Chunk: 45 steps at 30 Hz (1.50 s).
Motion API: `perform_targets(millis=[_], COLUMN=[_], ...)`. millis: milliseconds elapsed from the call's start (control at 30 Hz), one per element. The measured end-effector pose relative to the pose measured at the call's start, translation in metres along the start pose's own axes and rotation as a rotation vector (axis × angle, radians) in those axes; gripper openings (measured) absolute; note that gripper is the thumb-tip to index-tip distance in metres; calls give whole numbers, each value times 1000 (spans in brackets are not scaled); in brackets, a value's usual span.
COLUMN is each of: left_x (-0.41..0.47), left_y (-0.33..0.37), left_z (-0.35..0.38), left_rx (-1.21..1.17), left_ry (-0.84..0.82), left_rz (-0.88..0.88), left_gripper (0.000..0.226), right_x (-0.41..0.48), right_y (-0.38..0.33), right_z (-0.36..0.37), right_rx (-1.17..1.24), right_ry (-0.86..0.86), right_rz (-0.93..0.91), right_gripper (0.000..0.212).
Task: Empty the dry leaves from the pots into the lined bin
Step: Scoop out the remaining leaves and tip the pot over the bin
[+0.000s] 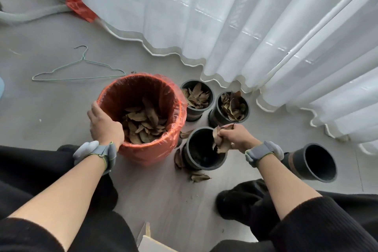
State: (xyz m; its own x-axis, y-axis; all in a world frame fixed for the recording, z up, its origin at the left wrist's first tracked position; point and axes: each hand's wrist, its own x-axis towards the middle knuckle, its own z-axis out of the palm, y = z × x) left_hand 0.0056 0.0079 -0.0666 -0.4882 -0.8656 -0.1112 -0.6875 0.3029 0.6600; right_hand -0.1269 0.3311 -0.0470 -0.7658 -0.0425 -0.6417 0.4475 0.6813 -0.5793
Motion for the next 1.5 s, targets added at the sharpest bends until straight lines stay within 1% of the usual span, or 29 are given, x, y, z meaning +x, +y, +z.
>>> perform_targets(millis=[100,200,300,333,433,467,500,567,633,667,700,767,833,900,933,967,1033,1100,1133,1167,1233,1300,1333,1433,1500], left_x=[-1,-1,-1,-3,-4,-3,-1,1,2,2,3,4,4,6,6,8,14,17,18,19,19,20,21,21,18], left_y=[3,3,2,3,4,4,2,2,1,1,1,-1,-2,-4,-6,-8,-15,-22,-25,-28,-32,-38,-40,-38,-29], left_z=[-1,0,0,2,2,2,0,0,1,1,1,2,3,2,1,0,-2,-7,-9,-11,-15,-20,-23,-32,-38], left_rx=[-9,-13,-17,-21,-26,-23,-22,-17,-16,-14,-13,-16,-14,-29,-44,-68,-162,-295,-357,-407,-464,-435,-384,-265,-277], left_ry=[-10,-19,-26,-31,-29,-28,-22,-19,-15,-12,-8,-7,-20,-46,-60,-71,-99,-136,-153,-163,-169,-152,-120,43,152], left_rz=[9,5,11,17,28,27,22,21,23,25,24,17,24,16,7,7,16,-5,-27,-52,-101,-146,-166,-228,-201], left_gripper=[74,75,76,76,76,77,78,79,79,78,78,79,79,76,73,69,57,51,48,47,45,46,46,43,39], right_x=[-18,-33,-45,-49,-58,-59,-59,-60,-58,-56,-55,-48,-39,-30,-26,-21,-12,-9,-9,-9,-10,-11,-12,-16,-20], right_y=[-27,-64,-105,-116,-148,-157,-165,-175,-179,-179,-178,-171,-150,-116,-93,-68,-19,22,38,50,64,68,67,55,44], right_z=[2,21,51,58,79,86,93,101,104,103,101,92,79,65,57,50,40,36,36,36,35,35,34,25,13], right_rx=[102,136,127,109,67,62,62,54,71,91,91,33,-20,-84,-155,-240,-389,-494,-521,-511,-392,-235,-199,-269,-370], right_ry=[23,-11,-62,-68,-76,-71,-71,-79,-146,-170,-165,-73,42,138,189,243,317,332,311,278,173,93,83,115,133], right_rz=[-35,-169,-325,-375,-498,-523,-545,-552,-510,-491,-490,-510,-513,-485,-450,-393,-213,-20,58,119,191,205,193,113,51], right_gripper=[22,9,7,9,31,31,26,6,30,39,42,39,31,25,25,28,42,51,52,50,37,28,25,19,16])
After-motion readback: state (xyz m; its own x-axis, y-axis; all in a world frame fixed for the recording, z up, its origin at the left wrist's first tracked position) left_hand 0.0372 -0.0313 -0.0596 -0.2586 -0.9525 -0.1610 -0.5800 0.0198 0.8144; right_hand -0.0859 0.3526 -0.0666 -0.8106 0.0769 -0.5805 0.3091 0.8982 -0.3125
